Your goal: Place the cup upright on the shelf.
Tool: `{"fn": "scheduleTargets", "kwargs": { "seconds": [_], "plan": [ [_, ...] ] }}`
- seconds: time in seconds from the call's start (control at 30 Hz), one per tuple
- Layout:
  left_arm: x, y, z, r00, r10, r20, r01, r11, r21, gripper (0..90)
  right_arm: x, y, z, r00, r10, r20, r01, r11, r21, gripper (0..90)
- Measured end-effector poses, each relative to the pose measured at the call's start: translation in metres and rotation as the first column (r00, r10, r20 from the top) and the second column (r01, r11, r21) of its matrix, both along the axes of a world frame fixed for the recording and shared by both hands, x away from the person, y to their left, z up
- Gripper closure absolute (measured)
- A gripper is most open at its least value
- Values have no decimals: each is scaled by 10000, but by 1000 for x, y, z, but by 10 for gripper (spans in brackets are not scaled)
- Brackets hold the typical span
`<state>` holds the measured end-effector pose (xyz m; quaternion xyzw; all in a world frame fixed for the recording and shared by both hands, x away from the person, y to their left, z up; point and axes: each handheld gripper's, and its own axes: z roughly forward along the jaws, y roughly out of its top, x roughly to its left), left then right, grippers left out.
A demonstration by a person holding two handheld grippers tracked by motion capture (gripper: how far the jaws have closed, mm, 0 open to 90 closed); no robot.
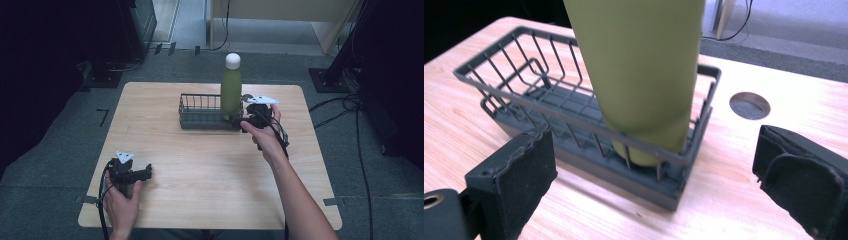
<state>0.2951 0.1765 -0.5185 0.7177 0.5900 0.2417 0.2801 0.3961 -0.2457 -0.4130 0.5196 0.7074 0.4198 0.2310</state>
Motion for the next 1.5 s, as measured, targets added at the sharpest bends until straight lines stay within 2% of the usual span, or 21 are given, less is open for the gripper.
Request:
{"fn": "scheduleTargets", "kwargs": {
  "seconds": [0.57,1.0,1.5],
  "plan": [
    [0,0,0,10000,2,2,-2,10000,-2,0,-33,-33,-39,9986,-279,-440,265,9992,-314,58],
    [0,0,0,10000,9,16,-9,10000,-7,0,-59,-57,-58,9965,-489,-676,457,9978,-485,67],
    [0,0,0,10000,-10,1,10,10000,11,0,-94,-92,-88,9869,-1096,-1183,1040,9932,-522,68]
  ]
}}
